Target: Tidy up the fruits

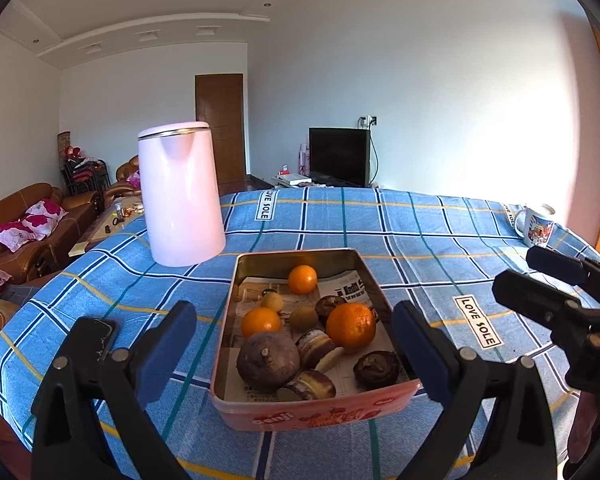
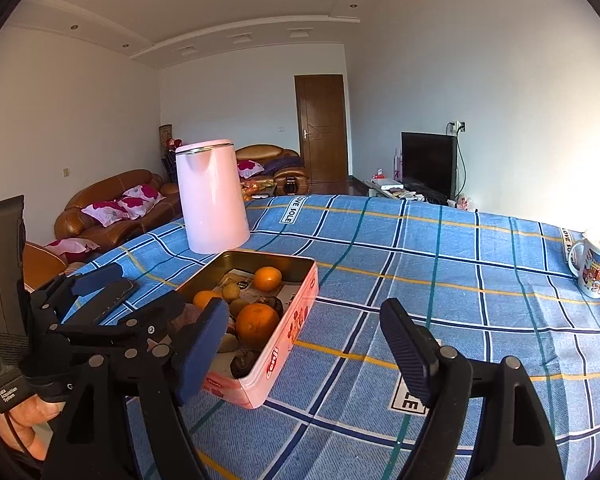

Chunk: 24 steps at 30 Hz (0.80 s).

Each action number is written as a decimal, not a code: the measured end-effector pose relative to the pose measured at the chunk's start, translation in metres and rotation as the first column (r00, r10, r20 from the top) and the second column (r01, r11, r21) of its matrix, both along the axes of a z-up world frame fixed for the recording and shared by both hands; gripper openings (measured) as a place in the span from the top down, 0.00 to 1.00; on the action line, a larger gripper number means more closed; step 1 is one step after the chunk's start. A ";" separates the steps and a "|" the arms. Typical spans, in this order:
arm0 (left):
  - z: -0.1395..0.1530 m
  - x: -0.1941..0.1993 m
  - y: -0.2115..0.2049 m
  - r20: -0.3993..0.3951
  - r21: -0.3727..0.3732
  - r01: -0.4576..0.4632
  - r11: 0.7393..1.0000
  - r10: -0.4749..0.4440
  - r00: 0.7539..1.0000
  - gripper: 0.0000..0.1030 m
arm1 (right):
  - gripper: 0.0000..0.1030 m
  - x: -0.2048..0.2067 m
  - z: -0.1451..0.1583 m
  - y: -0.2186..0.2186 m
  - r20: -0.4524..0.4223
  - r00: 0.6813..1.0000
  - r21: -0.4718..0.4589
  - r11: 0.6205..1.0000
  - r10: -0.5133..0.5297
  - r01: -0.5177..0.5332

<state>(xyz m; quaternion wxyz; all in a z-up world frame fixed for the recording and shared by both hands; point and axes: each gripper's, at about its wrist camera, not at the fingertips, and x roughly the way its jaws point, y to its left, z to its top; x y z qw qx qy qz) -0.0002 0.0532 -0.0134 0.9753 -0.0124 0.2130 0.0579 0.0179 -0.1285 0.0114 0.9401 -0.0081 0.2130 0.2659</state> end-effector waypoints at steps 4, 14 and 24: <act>0.001 -0.002 -0.007 0.005 0.000 0.017 1.000 -0.017 1.000 0.01 | 0.23 -0.009 0.003 -0.006 0.026 1.000 -0.002 1.000 -0.016 0.016; 0.006 -0.010 -0.012 0.023 0.004 0.032 0.999 -0.032 0.999 0.01 | 0.22 -0.018 0.008 -0.014 0.052 0.997 0.017 0.999 -0.049 0.049; 0.008 -0.012 -0.013 0.032 0.006 0.025 1.000 -0.026 0.999 0.01 | 0.22 -0.025 0.011 -0.017 0.076 0.996 0.033 0.998 -0.049 0.047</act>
